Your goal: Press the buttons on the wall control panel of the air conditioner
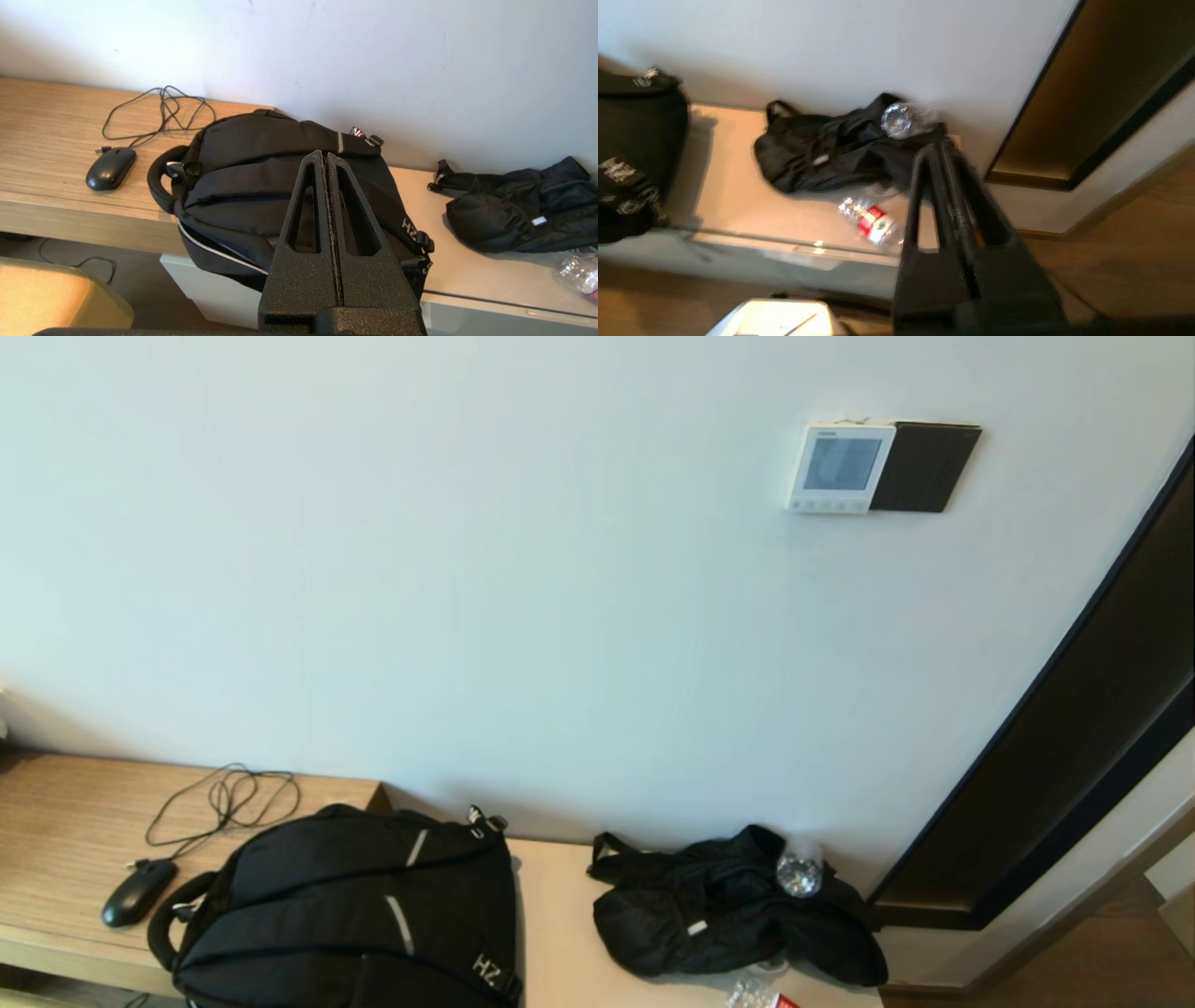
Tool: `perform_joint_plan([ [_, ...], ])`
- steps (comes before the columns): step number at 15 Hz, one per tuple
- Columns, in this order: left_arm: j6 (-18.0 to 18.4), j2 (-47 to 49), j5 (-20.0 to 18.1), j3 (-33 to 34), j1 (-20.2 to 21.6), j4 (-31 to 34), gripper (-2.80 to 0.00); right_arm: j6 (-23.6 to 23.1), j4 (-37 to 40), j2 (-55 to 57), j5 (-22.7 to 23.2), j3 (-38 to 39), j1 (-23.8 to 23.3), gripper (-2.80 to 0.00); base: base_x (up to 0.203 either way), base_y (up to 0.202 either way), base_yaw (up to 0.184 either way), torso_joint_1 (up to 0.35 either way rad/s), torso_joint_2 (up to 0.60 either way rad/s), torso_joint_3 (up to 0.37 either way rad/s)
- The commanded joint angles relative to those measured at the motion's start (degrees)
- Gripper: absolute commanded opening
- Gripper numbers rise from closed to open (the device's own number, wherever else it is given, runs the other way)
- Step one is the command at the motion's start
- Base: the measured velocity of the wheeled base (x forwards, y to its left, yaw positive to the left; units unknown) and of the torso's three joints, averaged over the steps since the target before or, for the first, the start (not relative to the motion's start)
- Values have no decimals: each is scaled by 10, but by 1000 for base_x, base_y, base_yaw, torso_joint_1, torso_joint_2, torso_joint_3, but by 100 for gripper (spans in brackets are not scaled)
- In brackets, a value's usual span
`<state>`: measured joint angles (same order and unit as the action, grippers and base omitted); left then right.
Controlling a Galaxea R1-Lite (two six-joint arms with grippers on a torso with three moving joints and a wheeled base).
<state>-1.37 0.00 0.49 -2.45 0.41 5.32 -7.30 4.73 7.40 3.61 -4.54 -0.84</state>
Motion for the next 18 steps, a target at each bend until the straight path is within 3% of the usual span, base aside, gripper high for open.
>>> perform_joint_plan([
  [1,0,0,0,0,0,0,-280,-8,-2,-63,-11,24,1,-280,0,0,0,0,0,0],
  [7,0,0,0,0,0,0,-280,19,-9,-75,-15,28,0,-280,0,0,0,0,0,0],
  [9,0,0,0,0,0,0,-280,49,-34,-75,-22,37,0,-280,0,0,0,0,0,0],
  [18,0,0,0,0,0,0,-280,57,-52,-75,-23,43,0,-280,0,0,0,0,0,0],
])
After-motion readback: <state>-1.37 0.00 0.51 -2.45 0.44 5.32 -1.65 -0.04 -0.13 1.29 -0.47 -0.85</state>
